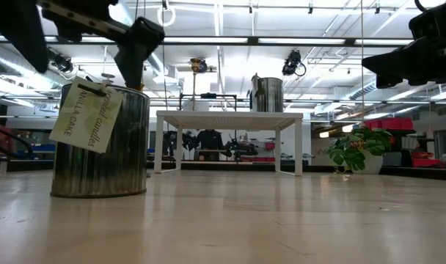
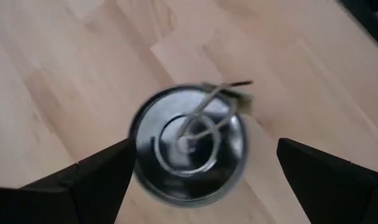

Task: Pick & Place candle stick holders
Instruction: Put the scented candle can on the shelf

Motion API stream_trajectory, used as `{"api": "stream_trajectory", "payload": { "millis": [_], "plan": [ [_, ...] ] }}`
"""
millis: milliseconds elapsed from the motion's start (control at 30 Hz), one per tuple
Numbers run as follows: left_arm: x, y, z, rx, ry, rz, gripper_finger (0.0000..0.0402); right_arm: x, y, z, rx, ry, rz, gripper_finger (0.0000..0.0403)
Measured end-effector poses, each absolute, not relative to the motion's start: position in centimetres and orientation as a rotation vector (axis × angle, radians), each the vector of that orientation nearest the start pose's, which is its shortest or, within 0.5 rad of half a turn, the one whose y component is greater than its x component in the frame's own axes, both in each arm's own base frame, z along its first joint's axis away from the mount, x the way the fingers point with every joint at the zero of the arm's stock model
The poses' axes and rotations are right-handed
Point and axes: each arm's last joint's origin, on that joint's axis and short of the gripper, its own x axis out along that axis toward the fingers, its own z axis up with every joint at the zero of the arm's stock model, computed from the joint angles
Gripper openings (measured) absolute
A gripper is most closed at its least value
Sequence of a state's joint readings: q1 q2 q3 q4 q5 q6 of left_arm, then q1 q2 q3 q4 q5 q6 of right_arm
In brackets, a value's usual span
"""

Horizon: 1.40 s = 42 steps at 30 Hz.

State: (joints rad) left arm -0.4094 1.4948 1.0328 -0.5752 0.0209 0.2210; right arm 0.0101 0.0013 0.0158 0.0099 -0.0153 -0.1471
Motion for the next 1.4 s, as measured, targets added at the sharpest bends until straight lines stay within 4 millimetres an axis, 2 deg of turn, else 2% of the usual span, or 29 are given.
{"api": "stream_trajectory", "payload": {
  "millis": [500, 1400],
  "plan": [
    [28.2, -11.7, 21.6, 0.391, 0.986, -0.484, 0.0399, 9.7, 0.1, 17.0, -0.147, -0.028, 0.024, 0.0017],
    [28.1, -11.5, 21.5, 0.421, 1.000, -0.514, 0.0399, 9.7, 0.1, 17.0, -0.147, -0.028, 0.024, 0.0017]
  ]
}}
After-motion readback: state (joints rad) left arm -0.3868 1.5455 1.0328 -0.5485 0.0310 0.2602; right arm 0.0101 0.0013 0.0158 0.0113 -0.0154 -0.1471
